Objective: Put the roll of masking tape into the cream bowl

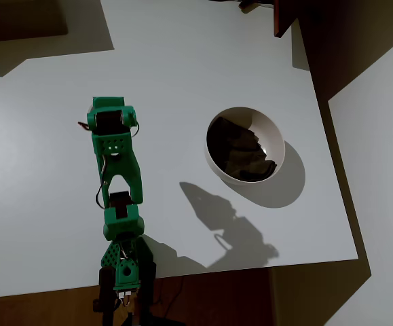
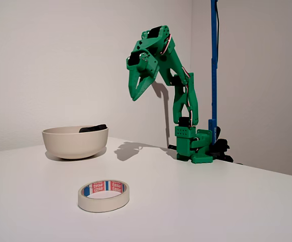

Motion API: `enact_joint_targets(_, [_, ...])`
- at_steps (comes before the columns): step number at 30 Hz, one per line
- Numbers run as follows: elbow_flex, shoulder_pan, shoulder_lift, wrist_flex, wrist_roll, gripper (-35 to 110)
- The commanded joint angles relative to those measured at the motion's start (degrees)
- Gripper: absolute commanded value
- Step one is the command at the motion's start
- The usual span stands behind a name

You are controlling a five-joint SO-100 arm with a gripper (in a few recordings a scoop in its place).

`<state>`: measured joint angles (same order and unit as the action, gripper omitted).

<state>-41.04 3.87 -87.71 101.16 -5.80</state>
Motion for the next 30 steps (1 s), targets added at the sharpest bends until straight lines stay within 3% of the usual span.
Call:
enact_joint_targets(1, [7.47,0.26,5.10,3.43,0.44,-8])
enact_joint_targets(14, [13.80,-3.60,23.55,0.00,0.88,-8])
enact_joint_targets(22, [17.05,1.67,29.27,0.09,0.09,-8])
enact_joint_targets(27, [17.23,1.85,30.41,-0.88,-1.76,9])
enact_joint_targets(30, [17.40,2.11,30.76,-0.88,-1.05,10])
